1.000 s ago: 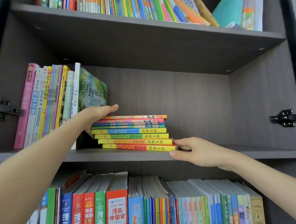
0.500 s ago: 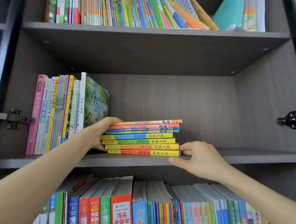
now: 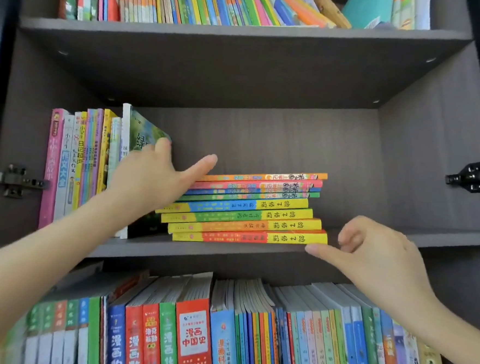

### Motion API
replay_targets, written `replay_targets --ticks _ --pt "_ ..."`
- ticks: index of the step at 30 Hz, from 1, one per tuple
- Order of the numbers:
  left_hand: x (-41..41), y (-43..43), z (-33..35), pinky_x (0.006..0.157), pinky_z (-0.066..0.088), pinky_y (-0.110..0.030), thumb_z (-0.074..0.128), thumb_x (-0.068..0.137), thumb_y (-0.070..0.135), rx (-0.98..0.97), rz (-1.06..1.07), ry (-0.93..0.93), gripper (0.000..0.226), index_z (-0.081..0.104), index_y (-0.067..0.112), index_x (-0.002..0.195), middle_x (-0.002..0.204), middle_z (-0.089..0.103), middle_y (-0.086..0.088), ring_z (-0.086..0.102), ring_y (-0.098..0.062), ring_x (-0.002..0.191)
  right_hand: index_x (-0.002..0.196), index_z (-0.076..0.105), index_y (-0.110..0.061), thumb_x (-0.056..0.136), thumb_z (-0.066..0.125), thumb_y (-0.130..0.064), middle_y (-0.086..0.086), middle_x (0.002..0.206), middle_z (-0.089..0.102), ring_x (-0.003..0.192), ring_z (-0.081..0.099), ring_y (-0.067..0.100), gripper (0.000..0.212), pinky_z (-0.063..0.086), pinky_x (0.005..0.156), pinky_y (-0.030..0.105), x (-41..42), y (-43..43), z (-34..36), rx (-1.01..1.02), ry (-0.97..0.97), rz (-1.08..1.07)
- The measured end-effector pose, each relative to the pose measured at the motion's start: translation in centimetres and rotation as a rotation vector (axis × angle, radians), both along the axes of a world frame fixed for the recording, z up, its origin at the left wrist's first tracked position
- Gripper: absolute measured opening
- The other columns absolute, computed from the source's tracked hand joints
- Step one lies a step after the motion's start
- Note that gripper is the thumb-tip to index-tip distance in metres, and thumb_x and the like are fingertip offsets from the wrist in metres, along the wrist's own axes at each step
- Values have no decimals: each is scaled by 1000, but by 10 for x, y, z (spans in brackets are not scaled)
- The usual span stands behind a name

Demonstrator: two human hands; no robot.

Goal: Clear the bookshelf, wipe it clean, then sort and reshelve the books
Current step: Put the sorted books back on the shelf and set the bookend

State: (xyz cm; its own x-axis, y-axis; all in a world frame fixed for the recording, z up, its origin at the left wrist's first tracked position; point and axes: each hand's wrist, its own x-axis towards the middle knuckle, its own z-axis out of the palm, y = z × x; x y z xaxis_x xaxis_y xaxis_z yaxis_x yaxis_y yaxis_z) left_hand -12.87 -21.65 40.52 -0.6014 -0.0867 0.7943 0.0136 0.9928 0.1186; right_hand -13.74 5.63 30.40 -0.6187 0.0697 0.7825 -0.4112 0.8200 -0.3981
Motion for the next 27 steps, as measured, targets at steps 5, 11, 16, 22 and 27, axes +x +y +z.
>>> replay_targets --ticks 5,11,16,22,27 --pt "-7 36 -36 113 25 -47 30 57 97 -746 -133 136 124 8 22 153 148 37 -4 37 -27 135 112 63 -13 75 63 -55 9 92 75 86 73 19 56 56 86 36 -4 -11 -2 -640 -501 783" --pt "-32 51 -35 88 40 -36 53 67 78 -666 19 335 105 20 14 144 125 45 -1 48 -20 104 109 66 -9 81 70 -37 8 98 74 83 73 16 40 58 74 23 -12 -34 14 -847 -289 768" --pt "-41 46 -17 83 46 -36 63 66 72 -228 31 348 92 36 13 131 118 50 -2 54 -22 103 97 67 -14 85 72 -31 6 100 71 93 68 19 21 57 78 32 -24 -75 77 -785 -150 821" --pt "-49 30 -6 81 51 -35 60 69 75 219 124 322 88 38 10 124 119 50 -5 56 -22 108 105 62 -20 84 72 -28 1 108 69 98 66 19 24 55 87 42 -54 -145 125 -473 -116 767" --pt "-52 19 -4 93 45 -44 62 75 65 362 122 288 93 25 6 136 133 40 -12 45 -28 123 154 -4 -31 85 71 -18 -4 142 47 128 46 22 102 45 96 43 -73 -163 121 -324 -243 844"
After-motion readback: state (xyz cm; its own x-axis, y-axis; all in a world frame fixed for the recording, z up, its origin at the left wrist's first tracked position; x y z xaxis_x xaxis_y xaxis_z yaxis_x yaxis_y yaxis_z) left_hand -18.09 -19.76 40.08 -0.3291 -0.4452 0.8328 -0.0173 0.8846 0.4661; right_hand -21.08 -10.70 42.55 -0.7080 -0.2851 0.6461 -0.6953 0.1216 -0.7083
